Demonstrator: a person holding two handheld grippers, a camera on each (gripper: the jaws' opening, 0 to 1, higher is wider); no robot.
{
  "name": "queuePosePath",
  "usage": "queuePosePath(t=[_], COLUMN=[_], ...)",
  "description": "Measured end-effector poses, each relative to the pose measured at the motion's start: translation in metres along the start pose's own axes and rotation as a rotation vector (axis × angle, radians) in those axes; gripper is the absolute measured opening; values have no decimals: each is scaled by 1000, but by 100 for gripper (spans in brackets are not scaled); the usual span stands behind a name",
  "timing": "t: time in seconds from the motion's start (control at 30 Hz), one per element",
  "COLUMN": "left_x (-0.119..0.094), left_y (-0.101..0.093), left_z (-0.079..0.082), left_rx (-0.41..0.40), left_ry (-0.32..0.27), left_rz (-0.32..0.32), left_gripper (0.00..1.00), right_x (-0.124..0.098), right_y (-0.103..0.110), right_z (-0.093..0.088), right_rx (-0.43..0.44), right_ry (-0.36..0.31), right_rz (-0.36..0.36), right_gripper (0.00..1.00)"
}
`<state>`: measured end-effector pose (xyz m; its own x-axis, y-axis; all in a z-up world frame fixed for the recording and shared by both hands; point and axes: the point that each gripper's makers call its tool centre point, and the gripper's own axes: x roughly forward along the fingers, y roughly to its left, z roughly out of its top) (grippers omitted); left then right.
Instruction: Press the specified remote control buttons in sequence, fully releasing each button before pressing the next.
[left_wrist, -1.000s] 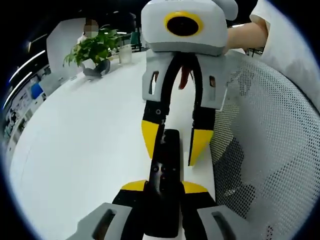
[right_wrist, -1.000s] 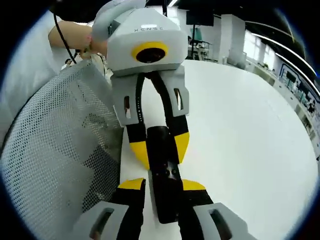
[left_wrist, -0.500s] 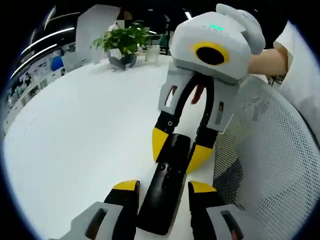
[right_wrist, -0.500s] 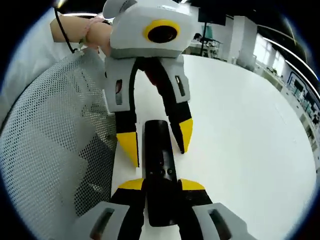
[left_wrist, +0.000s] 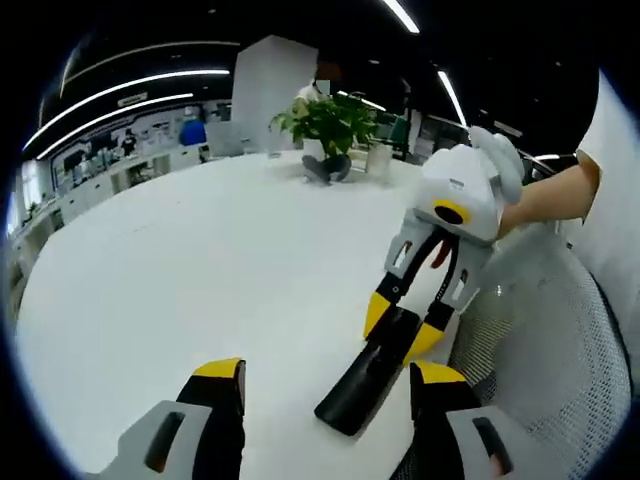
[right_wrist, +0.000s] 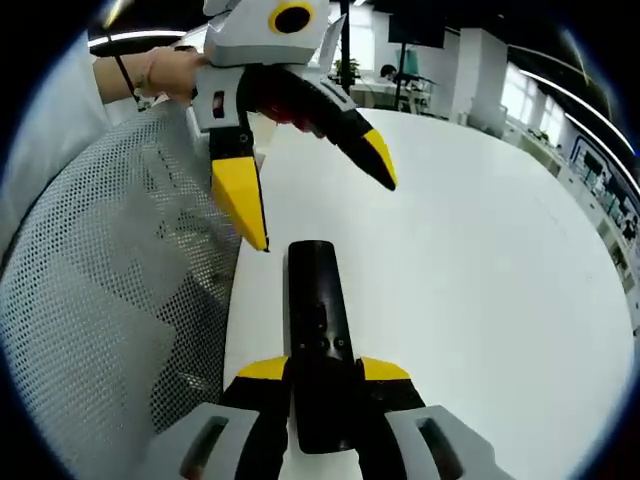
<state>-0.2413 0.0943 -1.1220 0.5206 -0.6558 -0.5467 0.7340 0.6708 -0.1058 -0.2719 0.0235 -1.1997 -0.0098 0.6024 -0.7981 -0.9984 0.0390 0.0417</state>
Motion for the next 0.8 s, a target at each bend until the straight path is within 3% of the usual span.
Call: queuePosePath(t=[0.1, 0.47, 0.8], left_x=[-9, -47, -72], left_y=[10, 42, 52], left_z=[6, 44, 65], left_rx=[2, -79, -97], left_ry=[-22, -248, -362], left_rz=[58, 241, 318], left_gripper=[77, 98, 99], right_x=[0, -1, -6], right_y=[0, -4, -27], right_z=[0, -4, -14], right_rx=[14, 43, 51], right_ry=[-1, 15, 47], right_rz=[-2, -5, -24], right_gripper=[22, 22, 22])
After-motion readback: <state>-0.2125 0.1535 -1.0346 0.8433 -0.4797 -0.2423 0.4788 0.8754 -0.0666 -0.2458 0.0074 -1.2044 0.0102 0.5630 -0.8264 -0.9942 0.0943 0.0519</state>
